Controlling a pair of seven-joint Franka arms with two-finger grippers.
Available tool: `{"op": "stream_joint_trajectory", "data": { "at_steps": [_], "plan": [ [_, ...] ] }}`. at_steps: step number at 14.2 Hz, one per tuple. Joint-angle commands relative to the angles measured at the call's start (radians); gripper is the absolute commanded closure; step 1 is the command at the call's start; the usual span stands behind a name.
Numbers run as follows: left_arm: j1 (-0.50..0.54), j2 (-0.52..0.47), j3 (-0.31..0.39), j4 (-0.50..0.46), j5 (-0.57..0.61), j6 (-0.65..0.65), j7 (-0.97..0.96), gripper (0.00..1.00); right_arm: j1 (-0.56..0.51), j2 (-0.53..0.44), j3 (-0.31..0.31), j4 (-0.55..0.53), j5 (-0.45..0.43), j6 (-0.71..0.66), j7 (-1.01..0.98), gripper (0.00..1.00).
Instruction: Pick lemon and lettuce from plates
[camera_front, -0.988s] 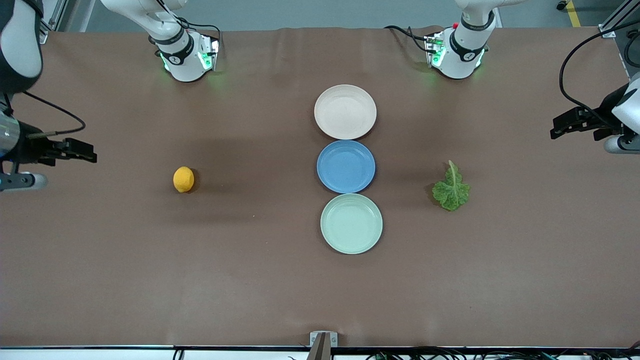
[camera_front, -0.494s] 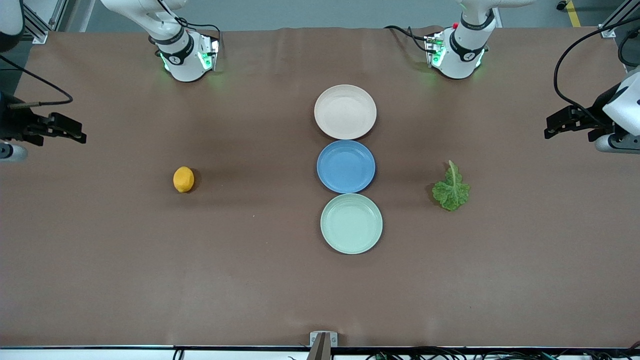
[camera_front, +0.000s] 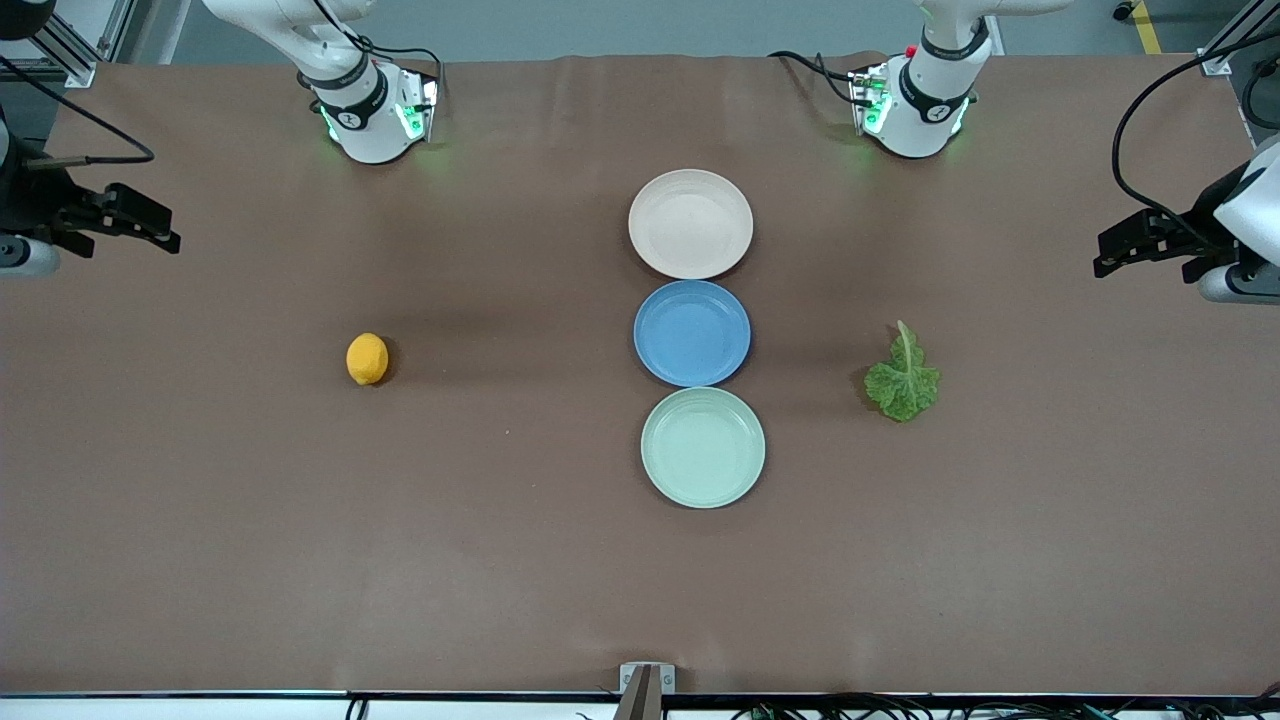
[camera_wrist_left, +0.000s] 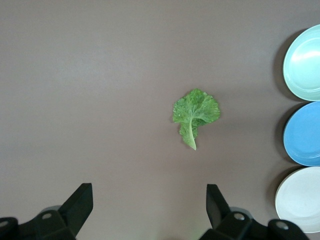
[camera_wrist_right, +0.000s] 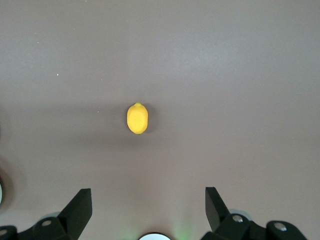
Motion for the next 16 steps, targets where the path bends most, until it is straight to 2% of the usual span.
{"op": "stream_joint_trajectory", "data": {
  "at_steps": [1, 9, 16],
  "plan": [
    [-0.005, 0.009, 0.007, 0.045, -0.006, -0.020, 0.014, 0.00, -0.031, -0.081, 0.028, -0.088, -0.015, 0.035, 0.013, 0.00],
    [-0.005, 0.010, 0.005, 0.089, -0.008, -0.006, 0.014, 0.00, -0.027, -0.103, 0.027, -0.096, -0.026, 0.047, 0.013, 0.00],
    [-0.005, 0.010, 0.005, 0.089, -0.003, 0.023, 0.014, 0.00, -0.027, -0.049, 0.025, -0.044, -0.023, 0.044, 0.045, 0.00]
  ]
}}
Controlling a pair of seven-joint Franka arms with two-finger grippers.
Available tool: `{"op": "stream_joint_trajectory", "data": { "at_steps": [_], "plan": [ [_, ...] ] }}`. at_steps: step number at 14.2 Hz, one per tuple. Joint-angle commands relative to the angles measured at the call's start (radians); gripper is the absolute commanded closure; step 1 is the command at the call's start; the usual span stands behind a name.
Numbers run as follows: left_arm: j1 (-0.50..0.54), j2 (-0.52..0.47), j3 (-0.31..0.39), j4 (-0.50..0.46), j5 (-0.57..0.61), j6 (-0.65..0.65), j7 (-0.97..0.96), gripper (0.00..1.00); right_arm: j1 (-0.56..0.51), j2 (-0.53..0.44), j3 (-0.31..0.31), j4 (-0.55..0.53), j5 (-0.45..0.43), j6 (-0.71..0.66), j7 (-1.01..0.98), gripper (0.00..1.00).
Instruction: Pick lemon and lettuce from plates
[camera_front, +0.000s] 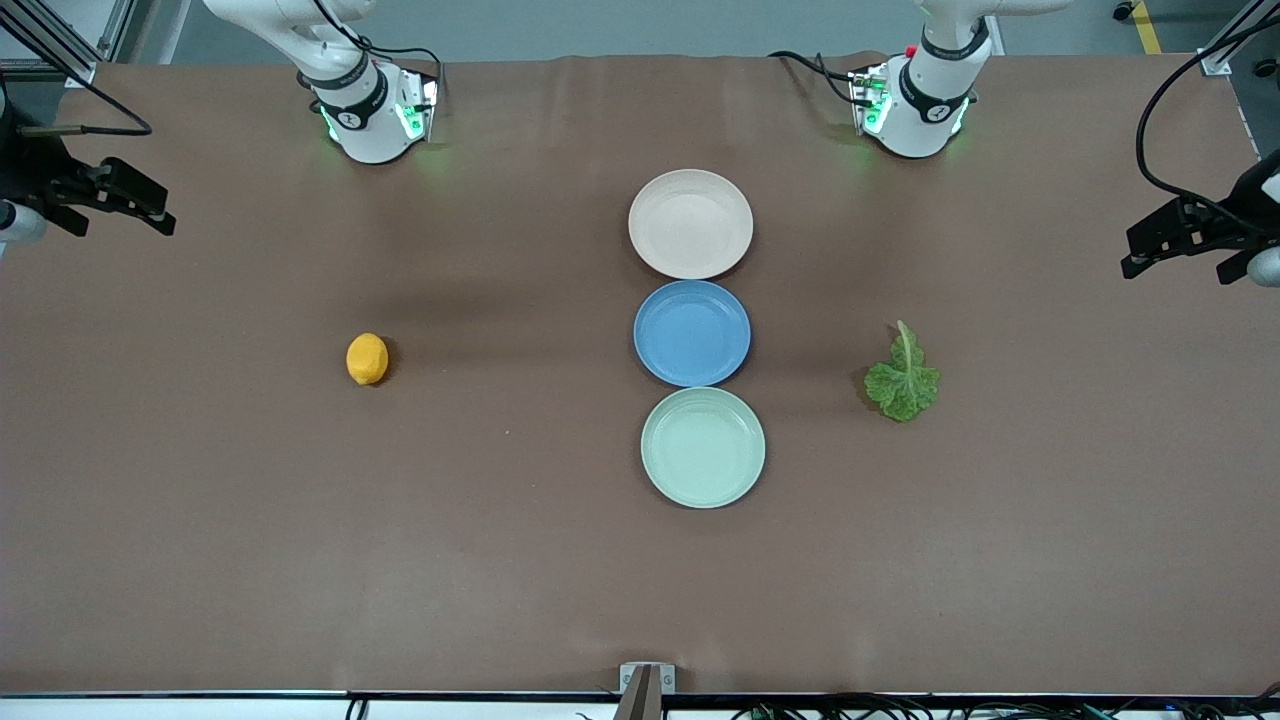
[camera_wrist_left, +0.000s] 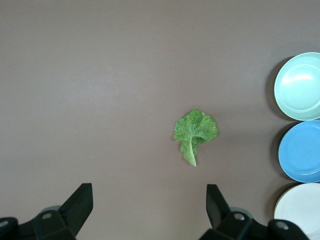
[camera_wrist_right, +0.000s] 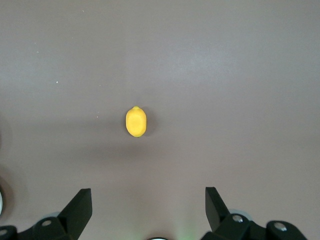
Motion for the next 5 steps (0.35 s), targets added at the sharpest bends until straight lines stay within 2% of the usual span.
{"op": "stream_joint_trajectory", "data": {
  "at_steps": [1, 5],
  "plan": [
    [-0.005, 0.008, 0.005, 0.020, 0.000, 0.003, 0.014, 0.00, -0.019, 0.014, 0.017, 0.016, -0.015, 0.004, 0.008, 0.00],
    [-0.005, 0.008, 0.005, 0.020, -0.002, 0.003, -0.001, 0.00, -0.022, 0.029, 0.017, 0.030, -0.013, 0.003, 0.005, 0.00]
  ]
}}
